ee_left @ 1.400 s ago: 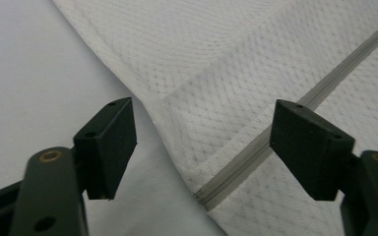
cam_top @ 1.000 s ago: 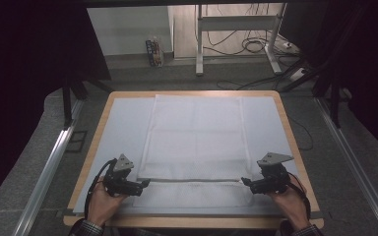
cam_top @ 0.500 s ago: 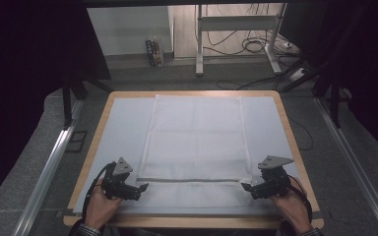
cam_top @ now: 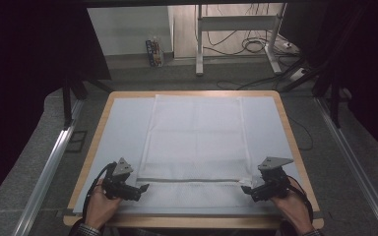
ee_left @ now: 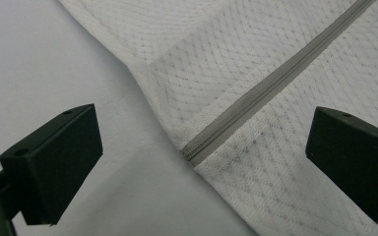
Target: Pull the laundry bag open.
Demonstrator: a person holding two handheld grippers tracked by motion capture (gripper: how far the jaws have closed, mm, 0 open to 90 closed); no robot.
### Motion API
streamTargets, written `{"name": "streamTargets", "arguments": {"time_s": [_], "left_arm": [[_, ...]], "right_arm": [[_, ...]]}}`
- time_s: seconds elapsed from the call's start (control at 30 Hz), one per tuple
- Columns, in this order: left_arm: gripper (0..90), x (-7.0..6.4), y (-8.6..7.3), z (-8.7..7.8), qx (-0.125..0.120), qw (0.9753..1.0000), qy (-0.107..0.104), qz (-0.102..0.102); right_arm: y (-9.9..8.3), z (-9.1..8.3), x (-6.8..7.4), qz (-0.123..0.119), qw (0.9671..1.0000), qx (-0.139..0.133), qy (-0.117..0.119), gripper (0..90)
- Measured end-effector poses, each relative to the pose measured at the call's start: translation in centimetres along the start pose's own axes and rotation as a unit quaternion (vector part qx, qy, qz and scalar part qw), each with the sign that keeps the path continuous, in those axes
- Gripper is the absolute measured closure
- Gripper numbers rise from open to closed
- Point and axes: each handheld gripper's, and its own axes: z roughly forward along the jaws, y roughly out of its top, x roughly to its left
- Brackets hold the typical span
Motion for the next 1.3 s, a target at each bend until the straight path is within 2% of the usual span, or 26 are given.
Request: {"name": "streamTargets", "arguments": {"time_s": [0.13,0.23,0.4,0.47,0.57,0.6,0.7,0.87,1.0,1.13,1.2,1.3], "left_arm": [[1.0,-0.1,0.0,0.0,-0.002,1.0000,0.000,0.008],[1.1,-0.2,0.1,0.1,-0.001,0.9999,0.000,0.013],[1.3,-0.4,0.1,0.4,0.009,0.9998,-0.003,0.020],[1.4,-0.4,0.1,0.5,0.011,0.9997,-0.003,0.023],[1.6,-0.5,0.1,0.6,0.013,0.9996,-0.003,0.027],[1.6,-0.6,0.2,0.7,0.014,0.9995,-0.003,0.028],[1.8,-0.6,0.2,0.8,0.017,0.9994,-0.004,0.030],[2.0,-0.8,0.2,0.9,0.022,0.9991,-0.005,0.036],[2.3,-0.9,0.2,1.0,0.026,0.9988,-0.004,0.042],[2.5,-1.1,0.3,1.0,0.027,0.9986,-0.002,0.046],[2.7,-1.1,0.3,1.0,0.027,0.9985,-0.001,0.047],[2.9,-1.2,0.4,1.1,0.029,0.9984,0.000,0.049]], "right_arm": [[-0.1,0.1,0.2,0.007,0.9997,0.022,0.008,0.0],[-0.2,0.4,0.6,-0.006,0.9996,0.028,-0.002,0.0],[-0.3,0.9,0.8,-0.002,0.9990,0.042,-0.013,0.7],[-0.3,1.1,0.7,0.004,0.9986,0.043,-0.030,8.1],[-0.4,1.6,0.4,0.010,0.9972,0.061,-0.043,13.0],[-0.4,1.8,0.3,0.012,0.9970,0.066,-0.038,14.8],[-0.4,1.3,-0.1,0.015,0.9970,0.067,-0.036,29.7],[-0.4,1.1,0.3,0.018,0.9966,0.073,-0.033,42.4],[-0.5,1.0,0.9,0.011,0.9972,0.069,-0.025,57.2],[-0.6,0.9,0.8,0.017,0.9976,0.064,-0.021,68.8],[-0.6,0.8,0.7,0.009,0.9983,0.056,-0.013,77.2],[-0.6,0.8,0.6,0.003,0.9984,0.056,-0.004,80.7]]}}
